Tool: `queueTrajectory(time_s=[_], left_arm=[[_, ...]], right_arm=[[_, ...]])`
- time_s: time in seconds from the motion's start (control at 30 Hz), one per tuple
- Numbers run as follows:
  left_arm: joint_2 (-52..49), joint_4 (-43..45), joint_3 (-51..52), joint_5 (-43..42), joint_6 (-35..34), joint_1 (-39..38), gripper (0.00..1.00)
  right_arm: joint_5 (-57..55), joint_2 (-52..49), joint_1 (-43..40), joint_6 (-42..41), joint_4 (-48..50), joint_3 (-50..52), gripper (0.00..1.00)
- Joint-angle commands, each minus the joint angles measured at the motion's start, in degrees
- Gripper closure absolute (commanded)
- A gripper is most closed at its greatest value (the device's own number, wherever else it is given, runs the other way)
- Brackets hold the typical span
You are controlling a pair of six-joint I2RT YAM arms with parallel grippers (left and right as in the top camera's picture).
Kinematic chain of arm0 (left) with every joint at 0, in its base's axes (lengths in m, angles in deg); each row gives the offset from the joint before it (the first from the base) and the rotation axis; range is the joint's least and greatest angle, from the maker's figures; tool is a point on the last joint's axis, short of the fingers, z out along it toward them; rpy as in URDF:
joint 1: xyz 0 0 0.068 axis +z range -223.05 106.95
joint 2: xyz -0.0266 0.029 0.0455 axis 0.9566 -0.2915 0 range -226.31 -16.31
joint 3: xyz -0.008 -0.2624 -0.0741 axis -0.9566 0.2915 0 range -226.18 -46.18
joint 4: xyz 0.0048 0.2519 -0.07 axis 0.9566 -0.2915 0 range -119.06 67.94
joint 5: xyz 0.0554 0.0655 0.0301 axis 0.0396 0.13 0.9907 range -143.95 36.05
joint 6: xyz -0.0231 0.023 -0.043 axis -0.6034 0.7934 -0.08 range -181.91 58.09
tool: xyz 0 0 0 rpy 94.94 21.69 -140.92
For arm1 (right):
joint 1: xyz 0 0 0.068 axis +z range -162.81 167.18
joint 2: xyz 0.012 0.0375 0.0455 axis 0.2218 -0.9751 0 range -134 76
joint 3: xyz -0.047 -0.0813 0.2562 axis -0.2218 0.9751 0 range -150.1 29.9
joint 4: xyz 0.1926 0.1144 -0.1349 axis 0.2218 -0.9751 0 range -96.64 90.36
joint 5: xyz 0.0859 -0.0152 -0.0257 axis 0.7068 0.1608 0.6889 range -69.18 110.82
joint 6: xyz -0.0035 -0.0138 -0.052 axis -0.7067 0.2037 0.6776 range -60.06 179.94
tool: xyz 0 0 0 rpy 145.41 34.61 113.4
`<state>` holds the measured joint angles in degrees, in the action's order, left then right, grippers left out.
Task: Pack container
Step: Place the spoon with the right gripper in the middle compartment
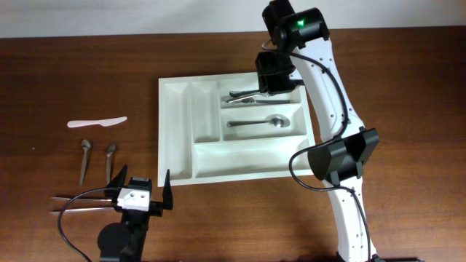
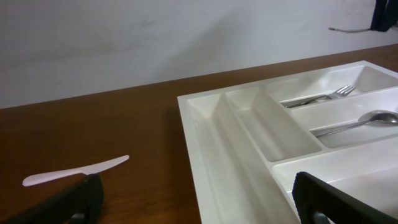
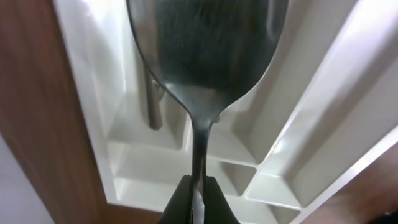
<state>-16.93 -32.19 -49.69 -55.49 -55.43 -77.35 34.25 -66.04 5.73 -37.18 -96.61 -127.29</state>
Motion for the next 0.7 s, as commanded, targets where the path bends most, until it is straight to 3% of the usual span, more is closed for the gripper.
queueTrajectory(time_s=[0.0, 0.33, 0.37, 0.43, 0.67], left_arm=[[0.28, 0.07, 0.48, -0.63, 0.92, 0.35, 0.01], [0.28, 0.07, 0.48, -0.63, 0.90, 0.35, 0.01], [0.28, 0.07, 0.48, -0.63, 0.90, 0.35, 0.01], [0.28, 0.07, 0.48, -0.63, 0.90, 0.35, 0.01], [0.28, 0.07, 0.48, -0.63, 0.90, 0.35, 0.01]], right_arm=[[-0.46, 1.97, 0.50, -3.06, -0.37, 3.72, 0.96], [-0.81, 1.97, 0.68, -3.06, -0.37, 13.73, 0.95], [-1.29, 1.97, 0.68, -3.02, -0.37, 13.97, 0.93], [-2.78, 1.97, 0.68, -2.80, -0.37, 14.16, 0.79], [-6.49, 1.97, 0.28, -1.49, -0.31, 14.14, 0.67]])
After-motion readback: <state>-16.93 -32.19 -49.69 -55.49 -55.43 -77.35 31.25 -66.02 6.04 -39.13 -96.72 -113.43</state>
